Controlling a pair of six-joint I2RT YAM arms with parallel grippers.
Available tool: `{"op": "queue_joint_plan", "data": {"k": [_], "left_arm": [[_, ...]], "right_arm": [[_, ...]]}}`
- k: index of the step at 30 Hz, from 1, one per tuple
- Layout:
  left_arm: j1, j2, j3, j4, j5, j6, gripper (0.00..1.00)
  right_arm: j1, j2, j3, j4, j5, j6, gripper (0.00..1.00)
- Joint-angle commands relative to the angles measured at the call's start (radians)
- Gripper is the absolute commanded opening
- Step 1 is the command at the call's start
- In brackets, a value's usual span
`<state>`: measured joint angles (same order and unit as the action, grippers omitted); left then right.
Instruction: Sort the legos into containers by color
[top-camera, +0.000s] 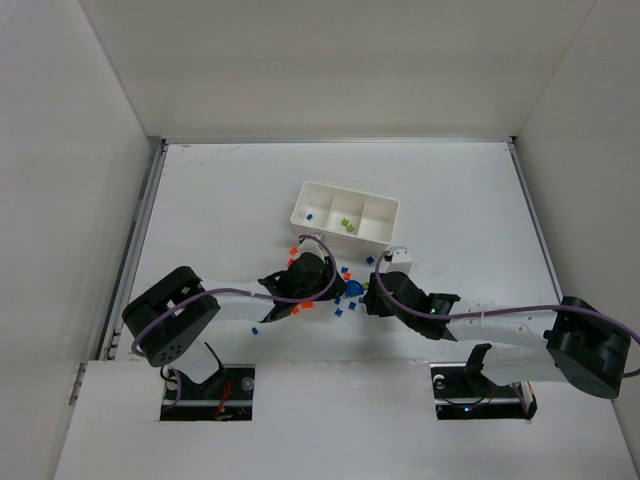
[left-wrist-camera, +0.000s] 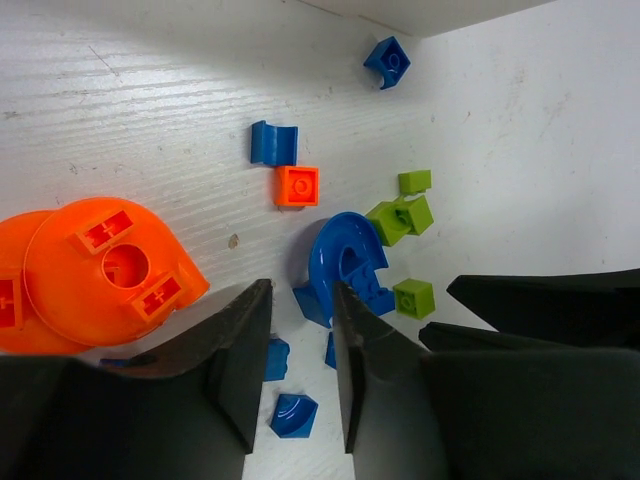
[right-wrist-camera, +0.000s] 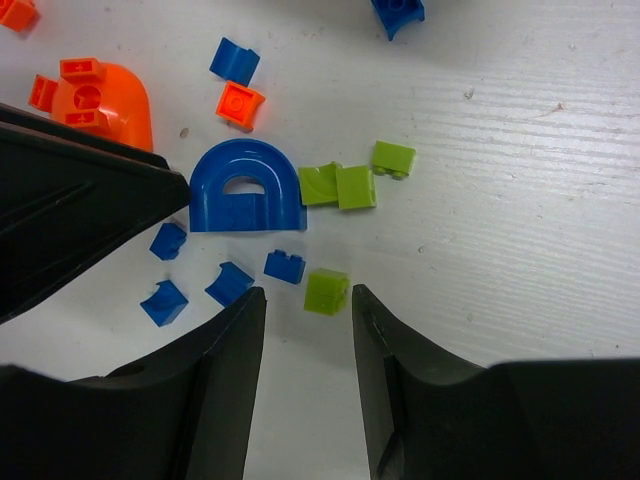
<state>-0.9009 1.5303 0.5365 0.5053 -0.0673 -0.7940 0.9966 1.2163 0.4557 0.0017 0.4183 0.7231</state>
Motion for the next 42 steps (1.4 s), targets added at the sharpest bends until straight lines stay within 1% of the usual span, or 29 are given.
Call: {"op": "queue_joint_plan", "data": {"k": [1, 7, 19, 24, 29, 34, 38, 39, 42], "left_arm": [[0.012, -0.015, 0.013, 0.055, 0.030, 0.010, 0.30], [0.015, 0.047, 0.052, 0.068, 0.052, 0.012, 0.30], [0.026, 0.145, 0.062, 0.162, 0.055, -0.019, 0.25], [0.026, 0.159, 0.045, 0.188, 0.060, -0.048, 0.16], [0.027, 0.128, 0.017, 0.191, 0.040, -0.066, 0.13], [0.018, 0.093, 0.008, 0.177, 0.027, -0.062, 0.07], [0.017, 0.028, 0.002, 0.147, 0.006, -0.051, 0.05], [0.020, -0.023, -0.001, 0.121, -0.003, -0.044, 0.05], [0.030, -0.084, -0.004, 0.092, -0.012, -0.033, 0.05]], "right_arm": [[0.012, -0.024, -0.005, 0.027, 0.005, 0.007, 0.46], [0.012, -0.026, -0.008, 0.027, 0.007, 0.012, 0.46], [0.012, -0.038, -0.020, 0.027, 0.010, 0.016, 0.46], [0.012, -0.055, -0.028, 0.024, 0.011, 0.018, 0.46], [0.012, -0.046, -0.025, 0.027, 0.011, 0.018, 0.46], [0.012, -0.049, -0.025, 0.027, 0.011, 0.018, 0.46], [0.012, -0.060, -0.026, 0.024, 0.013, 0.018, 0.46], [0.012, -0.063, -0.025, 0.021, 0.013, 0.018, 0.46], [0.012, -0.060, -0.023, 0.020, 0.013, 0.016, 0.46]]}}
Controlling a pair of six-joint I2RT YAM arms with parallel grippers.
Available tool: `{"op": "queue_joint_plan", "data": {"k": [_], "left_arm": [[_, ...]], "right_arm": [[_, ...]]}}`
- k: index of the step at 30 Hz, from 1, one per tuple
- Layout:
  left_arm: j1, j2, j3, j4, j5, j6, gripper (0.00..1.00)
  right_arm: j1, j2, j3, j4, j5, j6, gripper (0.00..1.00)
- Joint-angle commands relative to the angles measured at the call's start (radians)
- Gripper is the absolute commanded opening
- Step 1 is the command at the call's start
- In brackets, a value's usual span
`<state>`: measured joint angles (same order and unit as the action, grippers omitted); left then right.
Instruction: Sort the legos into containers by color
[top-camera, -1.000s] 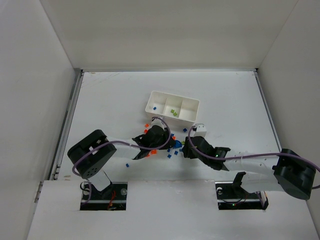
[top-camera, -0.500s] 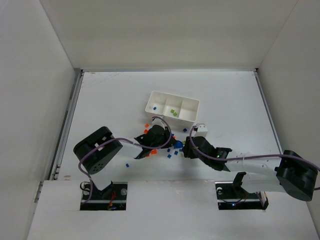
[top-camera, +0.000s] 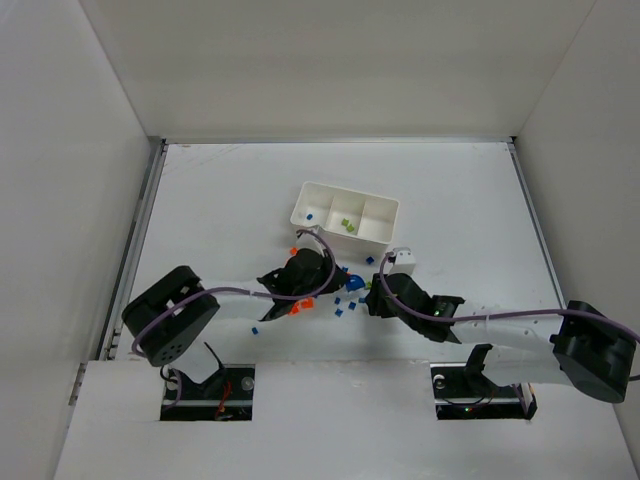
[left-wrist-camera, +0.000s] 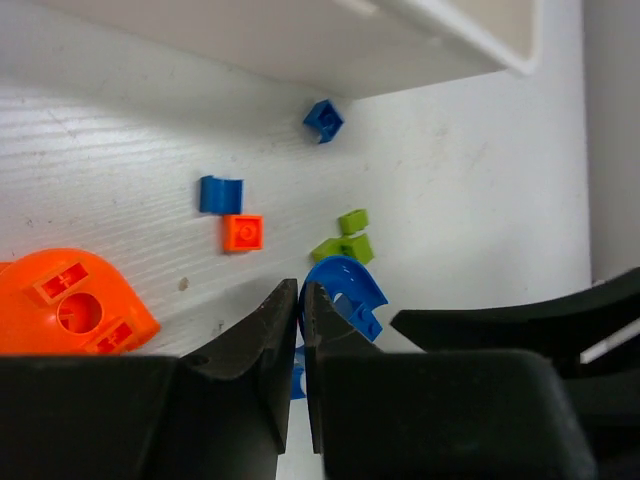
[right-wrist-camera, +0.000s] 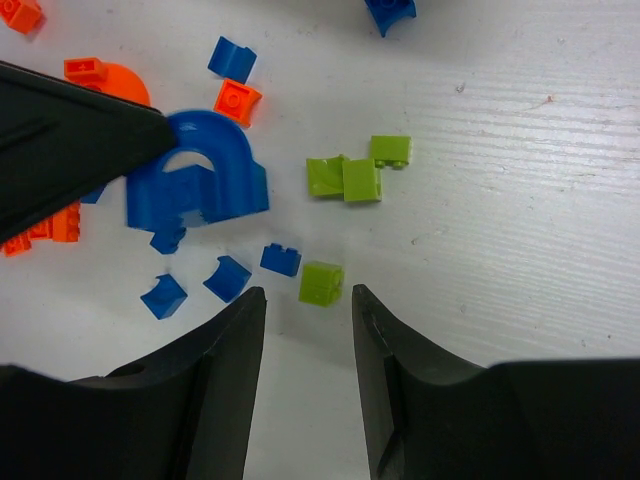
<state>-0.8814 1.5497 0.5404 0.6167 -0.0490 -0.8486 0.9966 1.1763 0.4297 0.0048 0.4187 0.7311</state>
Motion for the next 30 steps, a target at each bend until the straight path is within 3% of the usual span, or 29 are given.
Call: {"op": "queue_joint_plan", "data": {"k": [1, 6, 17, 24, 30], "left_arm": [[0.015, -0.117, -0.008, -0.028, -0.034, 0.025, 0.05], [0.071, -0.198, 0.021, -0.069, -0.068, 0.043, 0.05], [0.245, -0.204, 0.151, -0.087, -0.092, 0.036, 0.06], [0.353, -0.085, 0.240, -0.069, -0.111, 0.034, 0.06], [0.370, 0.012, 0.305, -0.051, -0.147, 0.052, 0.06]], "right_arm": [[0.012, -0.018, 0.003, 0.018, 0.012, 0.008, 0.46], [0.012, 0.014, 0.014, 0.029, 0.015, 0.007, 0.46], [0.003, 0.083, 0.040, 0.050, 0.037, 0.010, 0.46], [-0.008, 0.115, 0.060, 0.050, 0.051, 0.019, 0.43], [-0.010, 0.151, 0.075, 0.055, 0.058, 0.022, 0.38]]}}
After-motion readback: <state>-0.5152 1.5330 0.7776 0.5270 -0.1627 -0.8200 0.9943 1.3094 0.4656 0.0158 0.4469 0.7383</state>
